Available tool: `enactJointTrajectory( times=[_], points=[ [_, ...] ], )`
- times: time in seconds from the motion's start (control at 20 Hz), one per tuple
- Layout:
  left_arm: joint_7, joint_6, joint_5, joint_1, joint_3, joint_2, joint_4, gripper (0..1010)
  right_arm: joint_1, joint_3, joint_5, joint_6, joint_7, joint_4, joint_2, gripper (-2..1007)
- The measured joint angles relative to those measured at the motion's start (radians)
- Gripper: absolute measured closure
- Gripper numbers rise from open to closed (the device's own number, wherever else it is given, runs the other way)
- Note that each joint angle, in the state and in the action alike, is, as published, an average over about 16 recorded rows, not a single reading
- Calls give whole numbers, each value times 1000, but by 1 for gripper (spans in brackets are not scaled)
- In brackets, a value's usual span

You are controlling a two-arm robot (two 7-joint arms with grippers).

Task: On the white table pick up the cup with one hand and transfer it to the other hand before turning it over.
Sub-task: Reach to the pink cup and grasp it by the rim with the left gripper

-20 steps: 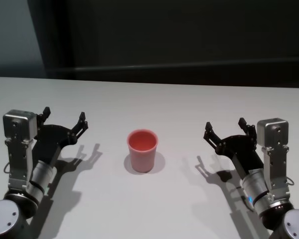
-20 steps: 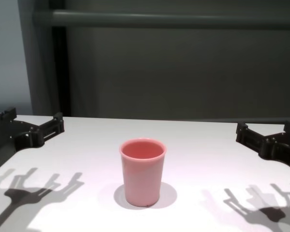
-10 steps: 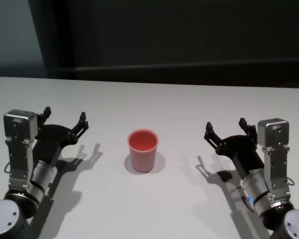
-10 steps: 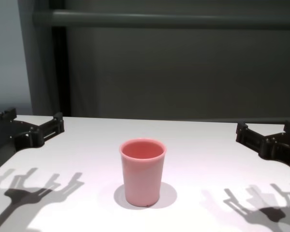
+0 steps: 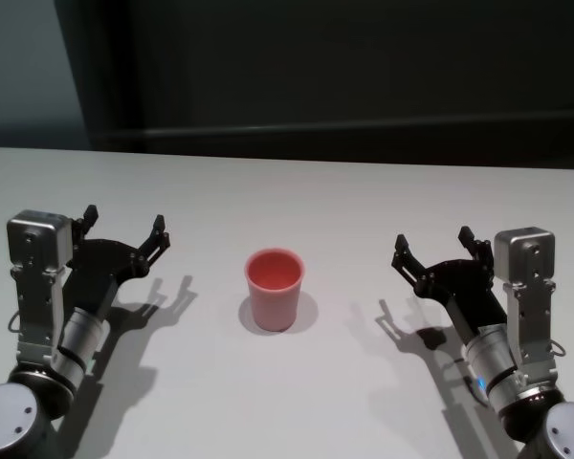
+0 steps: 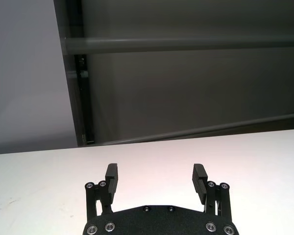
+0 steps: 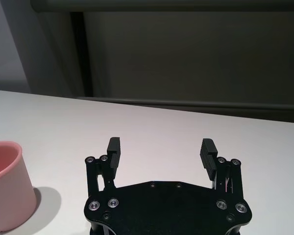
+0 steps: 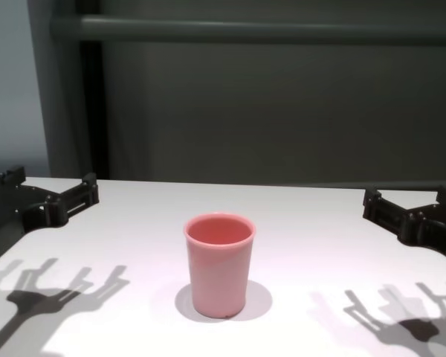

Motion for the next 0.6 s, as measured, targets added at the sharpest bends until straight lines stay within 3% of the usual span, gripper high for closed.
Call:
enactJointTrajectory(
  times=[0.6],
  points=[
    [0,0,0,0,0,0,0,7,0,0,0,0,0,0,0,3]
  ],
)
